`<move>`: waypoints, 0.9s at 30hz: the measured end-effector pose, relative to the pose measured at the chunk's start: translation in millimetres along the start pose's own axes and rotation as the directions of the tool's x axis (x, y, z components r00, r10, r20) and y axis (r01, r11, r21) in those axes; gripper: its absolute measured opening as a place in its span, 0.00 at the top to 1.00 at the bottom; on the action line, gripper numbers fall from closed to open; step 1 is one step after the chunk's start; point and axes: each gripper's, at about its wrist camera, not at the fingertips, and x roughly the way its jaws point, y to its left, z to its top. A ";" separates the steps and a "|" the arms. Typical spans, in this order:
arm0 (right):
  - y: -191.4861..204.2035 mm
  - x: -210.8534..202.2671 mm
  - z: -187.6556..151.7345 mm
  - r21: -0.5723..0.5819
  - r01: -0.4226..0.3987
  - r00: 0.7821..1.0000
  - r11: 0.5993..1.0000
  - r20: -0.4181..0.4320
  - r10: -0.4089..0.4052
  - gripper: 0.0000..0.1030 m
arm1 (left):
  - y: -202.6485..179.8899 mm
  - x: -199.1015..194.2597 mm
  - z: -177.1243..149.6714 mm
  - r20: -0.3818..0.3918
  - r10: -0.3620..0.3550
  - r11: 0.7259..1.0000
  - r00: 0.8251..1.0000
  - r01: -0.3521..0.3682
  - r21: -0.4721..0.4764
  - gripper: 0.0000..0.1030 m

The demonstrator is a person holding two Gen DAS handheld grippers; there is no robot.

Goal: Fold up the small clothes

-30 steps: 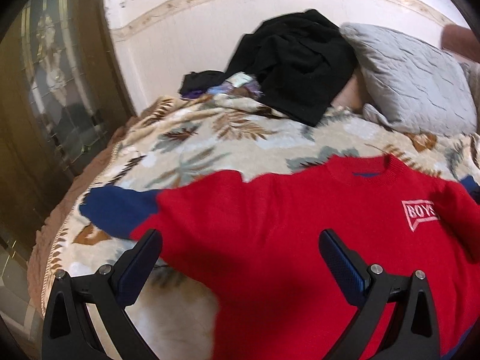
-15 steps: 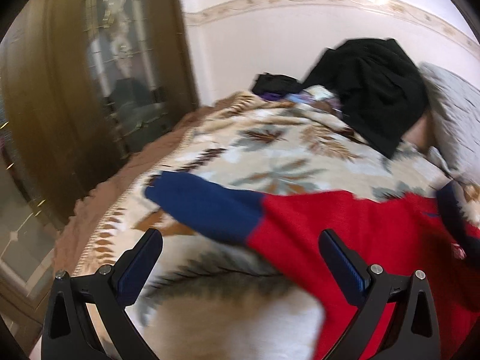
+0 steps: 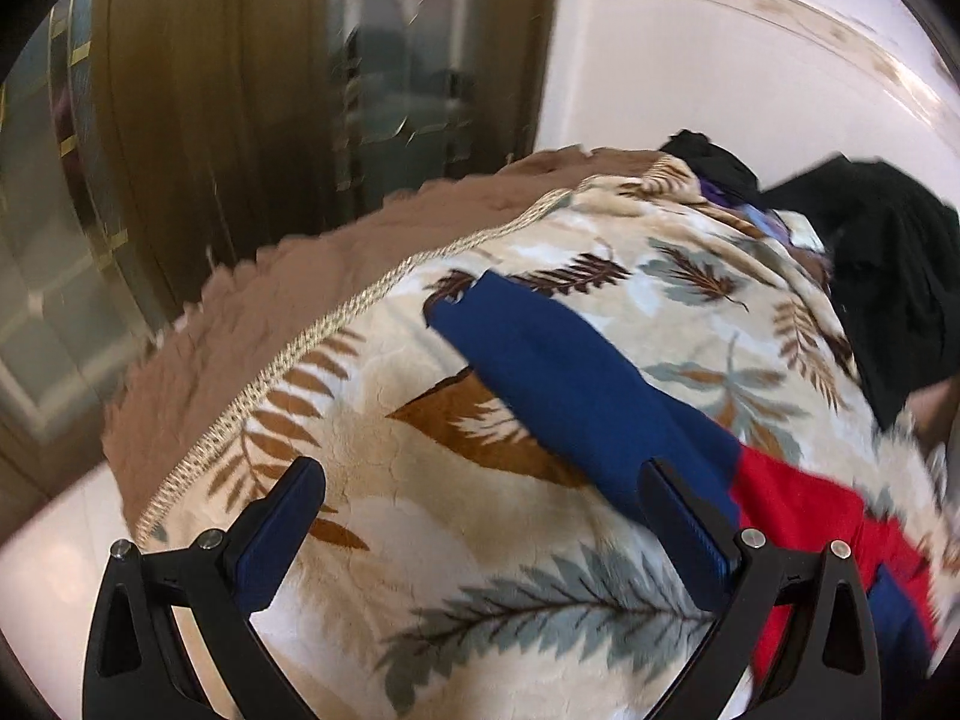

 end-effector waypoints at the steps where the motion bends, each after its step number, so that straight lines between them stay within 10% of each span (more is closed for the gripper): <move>1: -13.8 15.4 -0.4 -0.011 0.085 0.993 0.996 -0.075 -0.086 0.68 | 2.0 4.4 1.8 -0.014 -0.013 1.000 1.000 0.013 -0.014 0.00; 5: -26.6 16.0 -3.0 -0.031 0.075 0.989 0.997 -0.121 -0.079 0.70 | 14.4 28.8 10.6 -0.079 -0.094 0.992 0.992 0.087 -0.091 0.02; 10: -15.6 -12.6 -1.7 -0.063 -0.028 0.999 0.998 -0.023 0.027 0.69 | 25.5 53.0 22.1 -0.112 -0.225 0.959 0.968 0.199 -0.201 0.30; 20: -34.5 -32.5 -7.1 0.039 -0.139 0.990 0.990 -0.002 0.139 0.68 | 24.3 98.0 38.3 -0.142 -0.352 0.895 0.925 0.288 -0.341 0.31; 24: -37.8 -41.5 -5.3 0.058 -0.161 0.987 0.985 0.026 0.159 0.68 | 19.0 115.0 39.7 -0.155 -0.378 0.879 0.913 0.301 -0.371 0.85; 27: -46.4 -53.9 -0.3 0.086 -0.162 0.985 0.983 0.077 0.156 0.68 | 10.6 101.4 44.1 -0.093 -0.375 0.886 0.922 0.327 -0.329 0.90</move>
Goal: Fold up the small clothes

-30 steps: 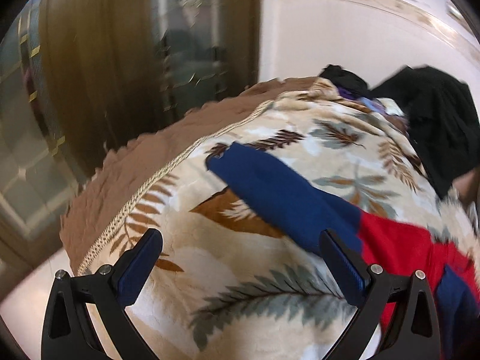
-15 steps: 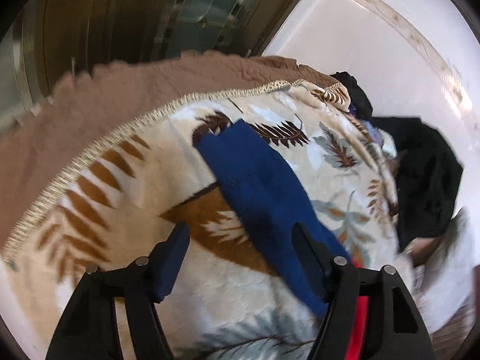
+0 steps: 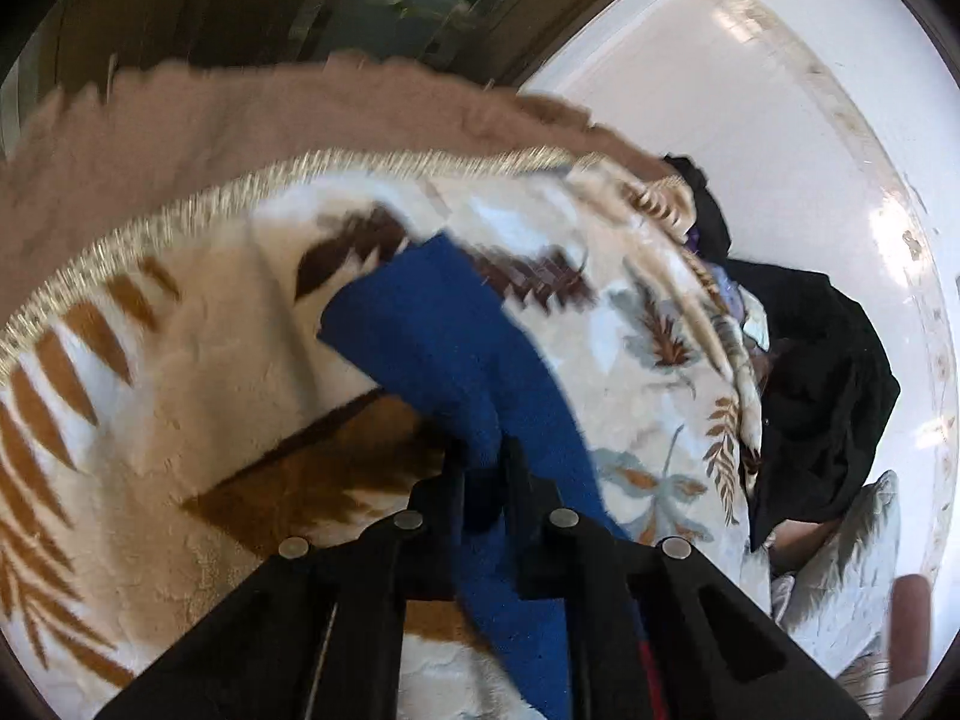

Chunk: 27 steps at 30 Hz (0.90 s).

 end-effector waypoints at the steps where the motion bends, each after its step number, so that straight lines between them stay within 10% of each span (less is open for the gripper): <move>1: -2.5 -4.8 2.0 0.012 -0.004 1.000 1.000 0.014 0.004 0.68 | -11.2 -10.1 -1.7 0.045 -0.018 0.999 0.999 0.017 0.041 0.91; 7: -16.9 -23.7 9.9 0.069 -0.005 0.997 0.998 0.072 0.000 0.68 | -105.2 -60.9 -38.8 0.116 -0.123 0.935 0.986 0.076 0.347 0.91; 14: -38.2 -43.4 13.8 0.110 0.004 0.994 0.994 0.111 -0.017 0.68 | -227.9 -89.6 -155.8 -0.024 -0.272 0.696 0.962 0.214 0.685 0.92; 21: -64.7 -63.8 24.8 0.143 0.050 0.985 0.989 0.158 -0.073 0.68 | -294.5 -78.2 -292.4 -0.301 -0.252 0.457 0.920 0.387 0.801 0.90; 24: -70.5 -70.6 27.8 0.139 0.051 0.983 0.989 0.169 -0.075 0.66 | -299.8 -85.3 -321.4 -0.398 -0.231 0.377 0.888 0.459 0.804 0.73; 27: -74.5 -73.6 27.2 0.177 0.018 0.981 0.984 0.189 -0.052 0.19 | -294.8 -103.0 -311.7 -0.329 -0.288 0.380 0.899 0.423 0.823 0.36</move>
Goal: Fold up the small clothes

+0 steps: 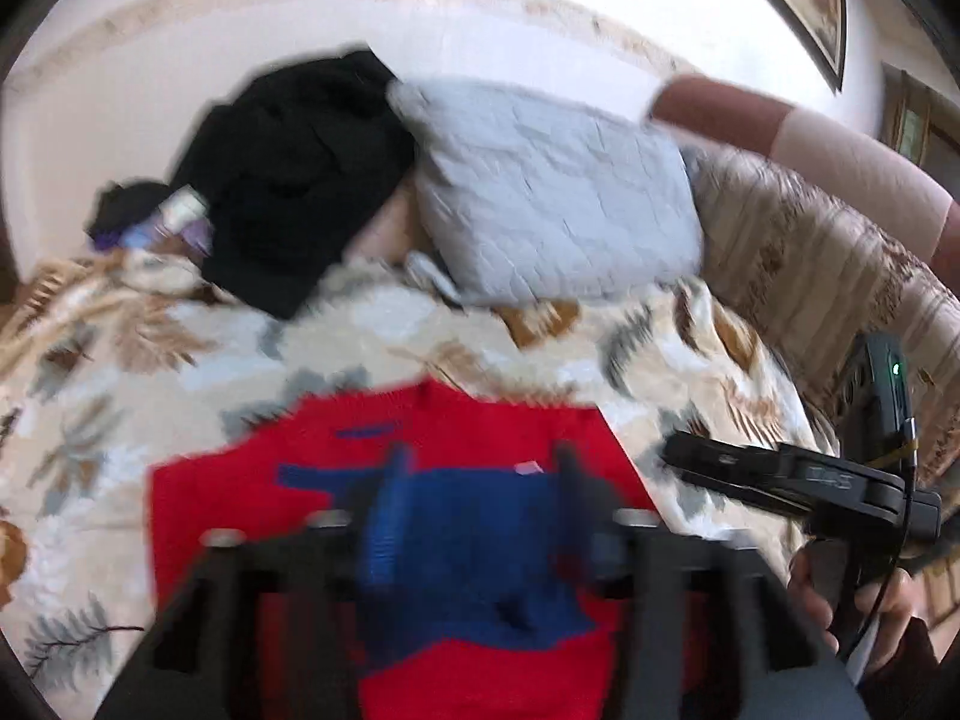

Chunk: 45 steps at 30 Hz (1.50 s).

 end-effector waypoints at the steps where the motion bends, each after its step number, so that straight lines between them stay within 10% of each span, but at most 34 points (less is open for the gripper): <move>1: 0.1 -0.3 -0.6 0.010 -0.013 1.000 1.000 0.015 0.013 0.18 | 7.5 -7.2 0.2 0.029 0.027 1.000 0.999 -0.027 -0.011 0.35; 14: -16.9 94.3 -10.8 0.075 0.142 0.964 0.987 -0.235 -0.121 0.39 | 158.1 5.1 -53.1 -0.193 0.328 0.888 0.925 -0.371 -0.272 0.35; 17: -7.0 100.8 -16.1 0.022 0.123 0.964 0.992 -0.239 -0.114 0.83 | 166.5 13.7 -63.5 -0.235 0.310 0.878 0.921 -0.373 -0.300 0.35; 22: 18.5 75.9 -16.4 -0.100 0.148 0.984 0.984 -0.084 -0.156 0.92 | 149.7 14.6 -67.5 -0.227 0.350 0.887 0.909 -0.400 -0.232 0.35; 31: -11.2 58.6 -6.2 -0.074 0.331 0.941 0.941 -0.045 -0.335 0.93 | 120.3 44.9 -82.5 -0.308 0.417 0.891 0.855 -0.452 -0.049 0.35; 36: 4.9 45.7 -1.3 -0.101 0.218 0.975 0.971 -0.027 -0.221 0.86 | 123.5 34.8 -74.8 -0.266 0.421 0.886 0.867 -0.456 -0.084 0.35; 38: 22.3 53.3 -10.0 -0.160 0.199 0.978 0.967 -0.025 -0.206 0.69 | 120.5 36.2 -72.1 -0.260 0.427 0.885 0.866 -0.459 -0.076 0.35; 40: 38.2 67.8 -23.8 -0.203 0.162 0.981 0.966 -0.074 -0.180 0.26 | 116.6 45.7 -74.3 -0.285 0.421 0.891 0.861 -0.452 -0.050 0.35; 45: 47.6 111.8 -66.2 -0.366 0.243 0.929 0.898 -0.177 -0.324 0.32 | 104.5 61.1 -84.0 -0.308 0.484 0.869 0.819 -0.491 0.060 0.34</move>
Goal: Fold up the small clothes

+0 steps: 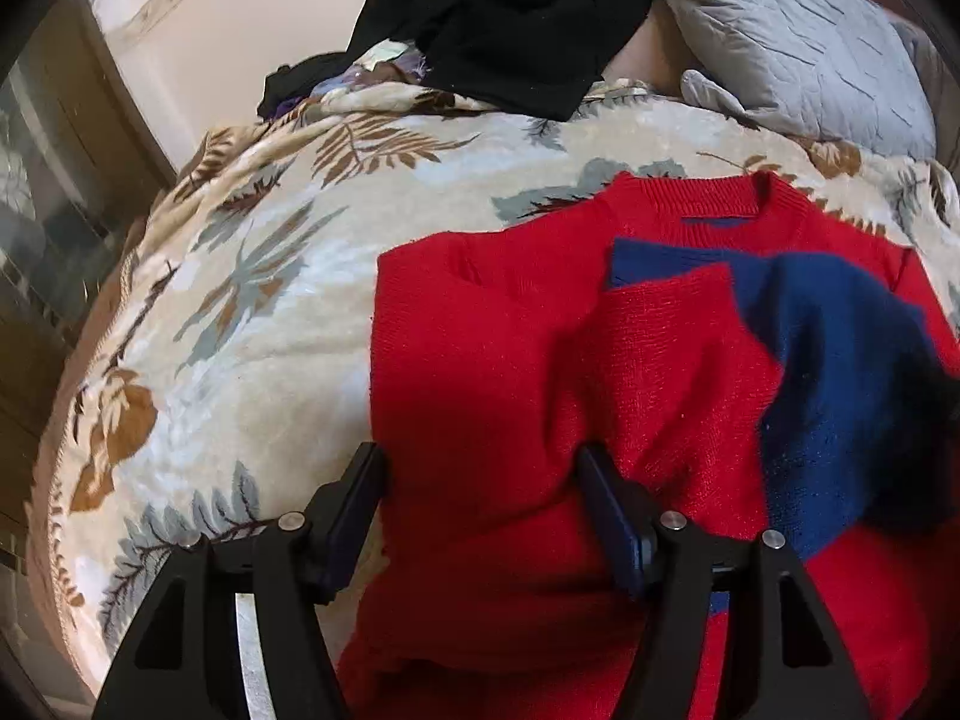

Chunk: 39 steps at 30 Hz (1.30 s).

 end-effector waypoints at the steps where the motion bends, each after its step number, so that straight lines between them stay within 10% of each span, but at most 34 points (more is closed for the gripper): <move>1: 3.4 -4.8 -4.9 -0.037 0.019 0.999 0.999 0.037 -0.018 0.34 | 0.8 -1.8 0.0 -0.001 -0.003 1.000 1.000 0.003 -0.003 0.34; 22: 14.8 -178.8 -52.5 -0.066 0.097 0.972 0.993 0.223 -0.080 0.34 | -4.3 -151.5 -64.8 0.328 -0.076 0.997 0.942 0.072 0.024 0.24; 33: 10.9 -232.7 -117.1 -0.107 0.074 0.963 0.991 0.265 -0.044 0.34 | 28.8 -183.4 -144.7 0.269 -0.075 0.993 0.960 0.096 -0.067 0.19; 39: -18.8 -236.6 -152.8 -0.065 0.053 0.969 0.997 0.247 -0.035 0.32 | 52.2 -189.6 -189.9 0.205 0.045 0.994 0.978 -0.022 -0.111 0.14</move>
